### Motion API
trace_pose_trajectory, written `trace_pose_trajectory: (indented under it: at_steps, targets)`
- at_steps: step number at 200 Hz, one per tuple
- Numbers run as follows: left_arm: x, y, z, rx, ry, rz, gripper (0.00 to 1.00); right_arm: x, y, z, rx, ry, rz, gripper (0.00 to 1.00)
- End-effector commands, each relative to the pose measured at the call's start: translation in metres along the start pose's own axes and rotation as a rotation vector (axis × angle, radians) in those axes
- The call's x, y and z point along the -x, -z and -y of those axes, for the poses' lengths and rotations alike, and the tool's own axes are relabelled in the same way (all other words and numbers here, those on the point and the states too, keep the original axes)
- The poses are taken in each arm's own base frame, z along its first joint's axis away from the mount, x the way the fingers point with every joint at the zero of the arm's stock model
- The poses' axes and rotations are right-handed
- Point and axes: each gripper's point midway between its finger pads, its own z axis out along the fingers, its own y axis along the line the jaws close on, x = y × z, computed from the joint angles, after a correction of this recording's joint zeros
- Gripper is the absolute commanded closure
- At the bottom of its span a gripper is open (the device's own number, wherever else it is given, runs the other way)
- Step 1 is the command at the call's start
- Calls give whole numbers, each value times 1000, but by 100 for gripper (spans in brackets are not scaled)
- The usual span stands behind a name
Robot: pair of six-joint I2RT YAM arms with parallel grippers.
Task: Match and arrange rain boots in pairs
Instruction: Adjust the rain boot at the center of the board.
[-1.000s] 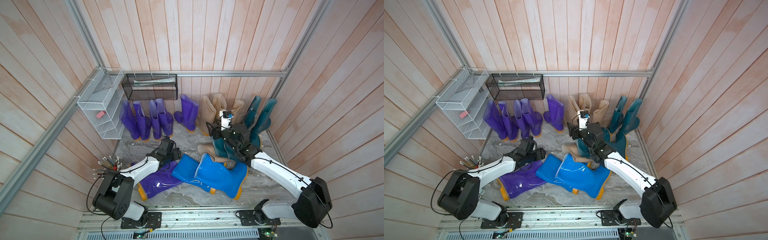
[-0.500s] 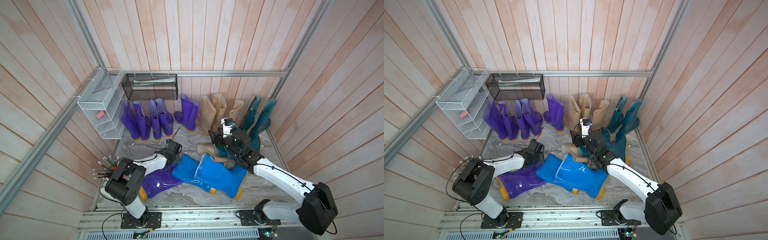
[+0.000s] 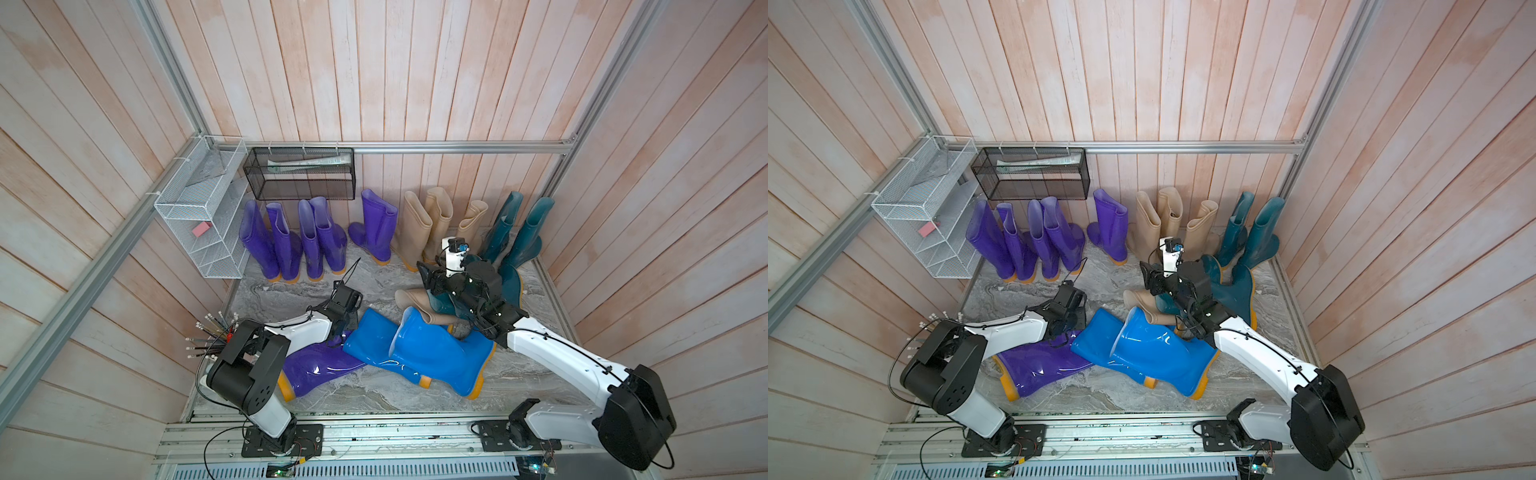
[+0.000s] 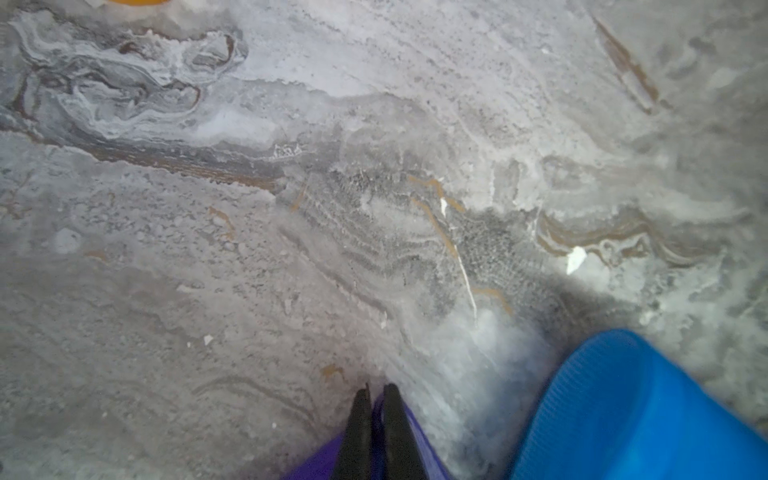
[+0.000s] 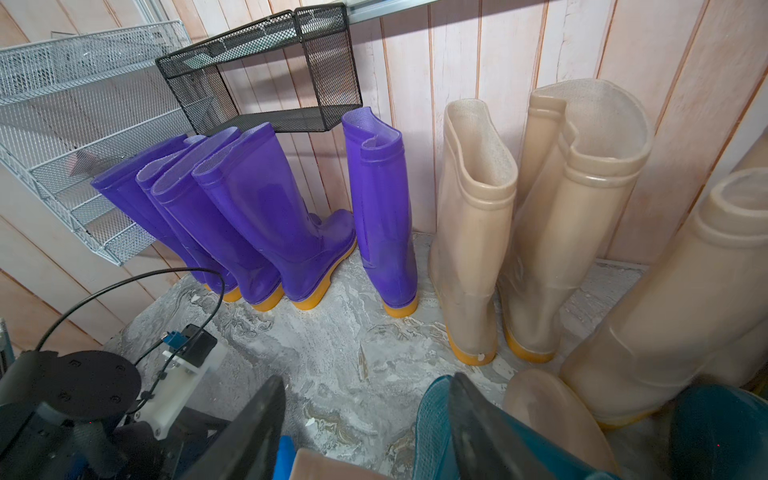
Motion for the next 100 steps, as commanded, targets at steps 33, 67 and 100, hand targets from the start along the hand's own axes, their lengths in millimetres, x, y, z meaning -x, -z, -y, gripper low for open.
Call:
trace_pose_trajectory:
  at_steps: [33, 67, 100]
  targets:
    - [63, 66, 15, -87, -55, 173, 100, 17, 14, -5, 17, -8, 57, 36]
    - [102, 117, 37, -213, -89, 280, 100, 20, 16, -10, 36, -17, 74, 38]
    - [128, 154, 39, -229, -118, 357, 100, 27, 18, -27, 89, -8, 86, 39]
